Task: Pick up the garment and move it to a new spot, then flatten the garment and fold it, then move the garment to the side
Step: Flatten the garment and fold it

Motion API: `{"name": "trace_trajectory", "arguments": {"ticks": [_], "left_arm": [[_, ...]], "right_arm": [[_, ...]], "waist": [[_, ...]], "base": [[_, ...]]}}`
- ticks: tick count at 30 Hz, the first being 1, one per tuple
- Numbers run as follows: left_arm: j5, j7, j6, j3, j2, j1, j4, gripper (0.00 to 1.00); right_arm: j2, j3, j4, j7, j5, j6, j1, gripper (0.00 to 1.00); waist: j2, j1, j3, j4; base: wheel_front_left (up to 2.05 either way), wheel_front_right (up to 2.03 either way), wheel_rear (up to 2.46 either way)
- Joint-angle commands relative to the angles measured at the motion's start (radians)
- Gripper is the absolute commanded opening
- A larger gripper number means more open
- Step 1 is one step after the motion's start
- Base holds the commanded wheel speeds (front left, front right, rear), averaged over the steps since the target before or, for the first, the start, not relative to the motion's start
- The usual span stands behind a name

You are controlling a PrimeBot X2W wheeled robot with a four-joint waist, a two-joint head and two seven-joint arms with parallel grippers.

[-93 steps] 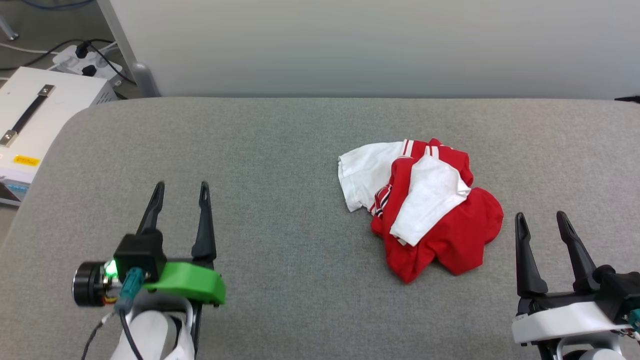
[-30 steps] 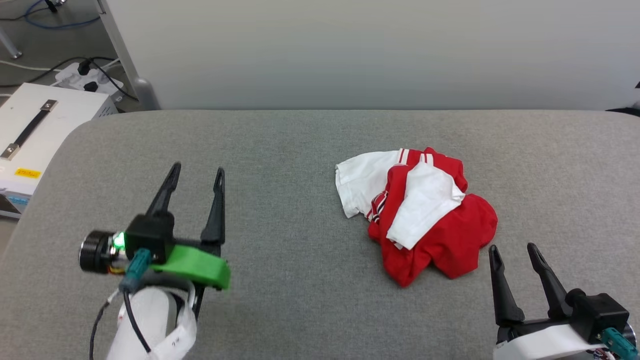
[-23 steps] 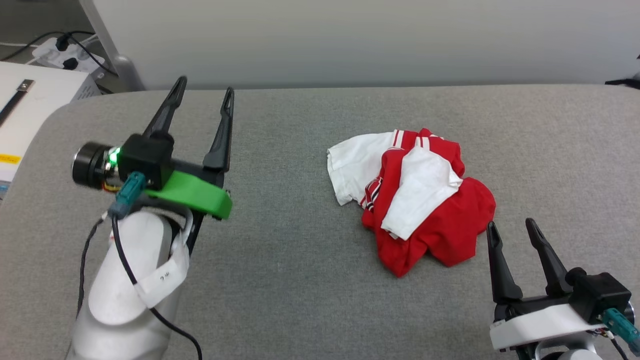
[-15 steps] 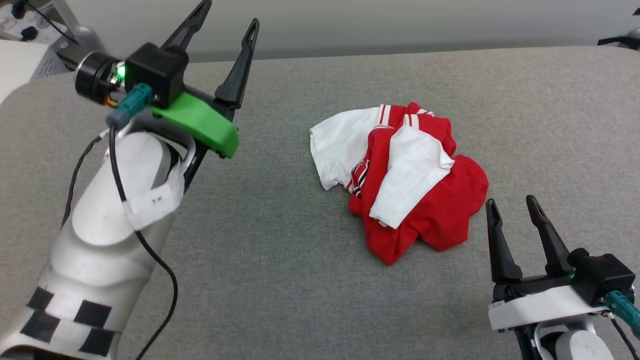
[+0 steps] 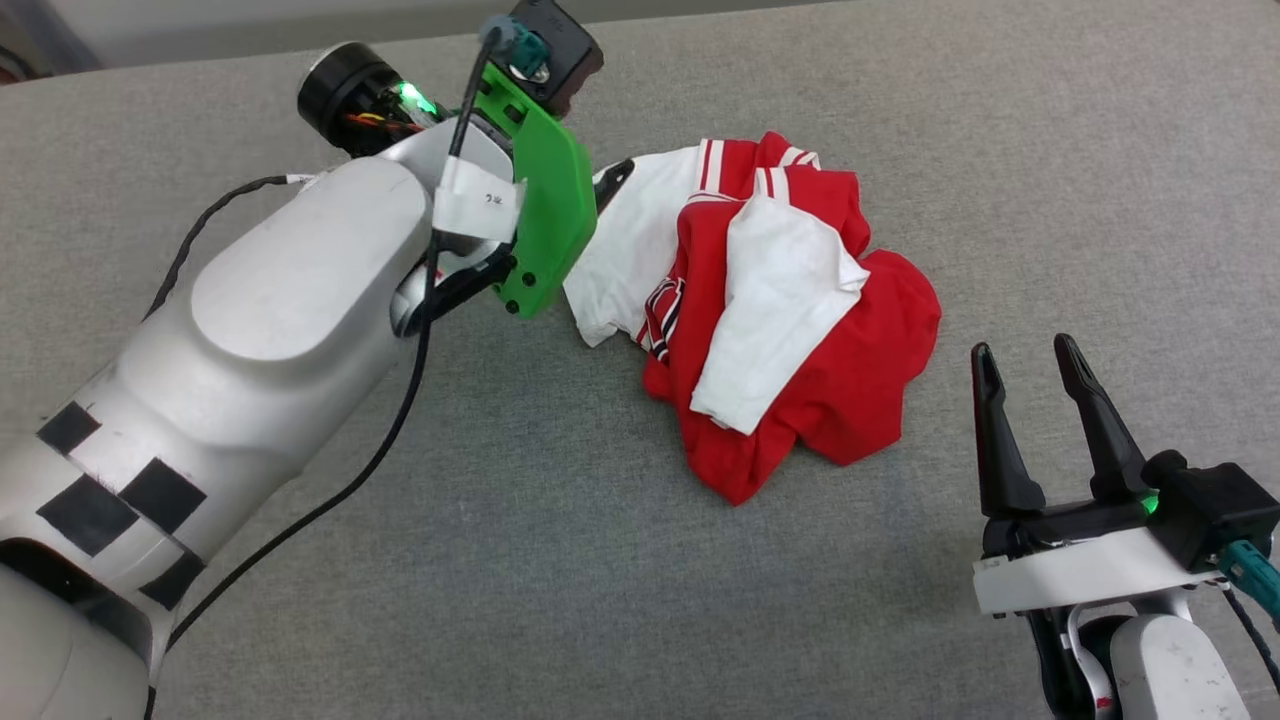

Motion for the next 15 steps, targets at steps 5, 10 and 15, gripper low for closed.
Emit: {"name": "trace_trajectory", "arguments": {"ticks": [5,10,15], "left_arm": [[-0.122,0.164,-0.003,-0.143,0.022,-0.09,-0.004,1.0],[-0.141,0.281,-0.003,-0.184,0.037,-0.084,-0.021,1.0],[-0.084,0.404,-0.003,-0.186,0.058,-0.002,-0.05,1.0]], "right_arm": [[-0.002,0.014,-0.008,-0.006,0.019,-0.001,-0.041,1.0],[-0.002,0.021,-0.009,-0.006,0.033,-0.001,-0.066,1.0],[-0.002,0.022,-0.009,-0.006,0.042,-0.001,-0.078,1.0]], "waist": [[0.0,-0.0002,0.062,-0.036],[0.0,-0.0002,0.105,-0.067],[0.0,-0.0002,0.129,-0.089]], "base": [[0.0,0.0,0.0],[0.0,0.0,0.0],[0.0,0.0,0.0]]}}
